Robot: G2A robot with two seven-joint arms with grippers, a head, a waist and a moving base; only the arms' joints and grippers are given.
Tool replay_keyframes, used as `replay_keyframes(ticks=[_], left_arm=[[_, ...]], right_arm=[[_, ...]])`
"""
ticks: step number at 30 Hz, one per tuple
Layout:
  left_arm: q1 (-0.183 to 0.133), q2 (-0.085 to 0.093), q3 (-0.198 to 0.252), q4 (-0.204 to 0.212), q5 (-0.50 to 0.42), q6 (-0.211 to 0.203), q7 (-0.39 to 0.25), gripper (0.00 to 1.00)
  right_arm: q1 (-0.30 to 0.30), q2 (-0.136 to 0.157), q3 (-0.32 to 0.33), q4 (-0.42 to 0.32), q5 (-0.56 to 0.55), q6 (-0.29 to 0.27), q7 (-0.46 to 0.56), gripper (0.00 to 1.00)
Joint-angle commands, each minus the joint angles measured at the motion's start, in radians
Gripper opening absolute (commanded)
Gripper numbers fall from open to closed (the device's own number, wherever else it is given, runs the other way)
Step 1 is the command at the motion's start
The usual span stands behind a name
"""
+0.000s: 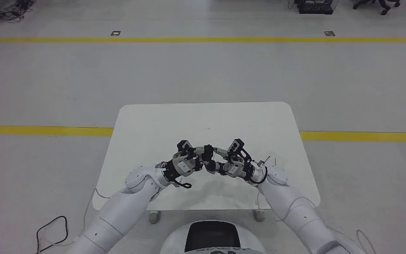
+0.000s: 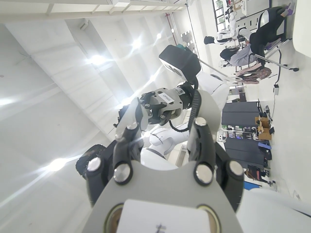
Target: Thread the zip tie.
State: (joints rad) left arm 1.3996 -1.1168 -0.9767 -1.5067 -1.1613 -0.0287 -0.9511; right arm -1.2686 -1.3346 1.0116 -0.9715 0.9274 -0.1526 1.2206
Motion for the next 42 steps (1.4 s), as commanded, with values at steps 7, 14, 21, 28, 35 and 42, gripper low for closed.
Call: replay_keyframes(ticks=[7,14,21,28,35,42], left_arm=[[0.004,-0.002,0.004,-0.011,0.007,0.016,0.047,0.00],[-0.001,-0.004,0.005,0.003,0.042,0.022,0.113,0.00],[0.000,-0.006,0.000,0.007,0.060,0.006,0.164,0.00],[0.000,-0.006,0.000,0.007,0.060,0.006,0.164,0.00],[0.009,-0.006,-0.017,-0.011,0.078,-0.029,0.204,0.00],[0.034,0.003,-0.062,-0.041,0.100,-0.039,0.210,0.00]], right_arm=[[-0.032,0.020,0.060,-0.071,-0.019,-0.019,-0.033,1.00],[-0.127,0.064,0.196,-0.225,-0.065,-0.022,-0.066,1.00],[-0.197,0.085,0.272,-0.332,-0.074,-0.030,-0.073,1.00],[-0.197,0.085,0.272,-0.332,-0.074,-0.030,-0.073,1.00],[-0.215,0.088,0.287,-0.362,-0.074,-0.034,-0.119,1.00],[-0.242,0.097,0.323,-0.389,-0.071,-0.037,-0.126,1.00]])
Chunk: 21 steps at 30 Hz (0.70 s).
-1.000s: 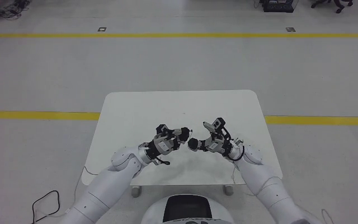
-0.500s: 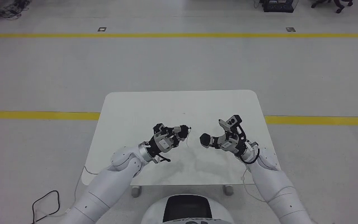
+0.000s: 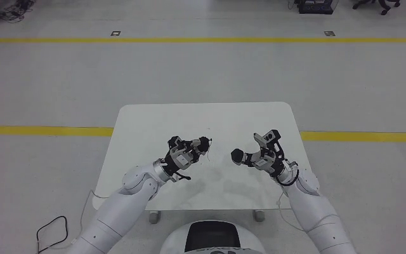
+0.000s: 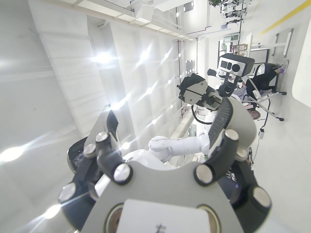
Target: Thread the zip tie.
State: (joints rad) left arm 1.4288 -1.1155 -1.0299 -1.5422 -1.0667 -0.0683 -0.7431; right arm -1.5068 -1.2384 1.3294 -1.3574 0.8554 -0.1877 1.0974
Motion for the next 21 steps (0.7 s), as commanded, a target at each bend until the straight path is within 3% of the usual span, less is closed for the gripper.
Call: replay_keyframes(ticks=[1,11,21], left_arm=[[0.009,0.003,-0.015,-0.010,0.005,0.003,0.001,0.00],[0.046,0.013,-0.068,-0.048,0.001,0.003,-0.004,0.00],[0.049,0.013,-0.069,-0.048,0.001,0.006,0.002,0.00]], right_arm=[[-0.006,0.002,0.008,-0.006,0.002,-0.001,-0.004,1.00],[-0.019,0.007,0.019,-0.019,0.001,-0.004,-0.013,1.00],[-0.017,0.008,0.017,-0.016,-0.003,0.006,-0.005,1.00]])
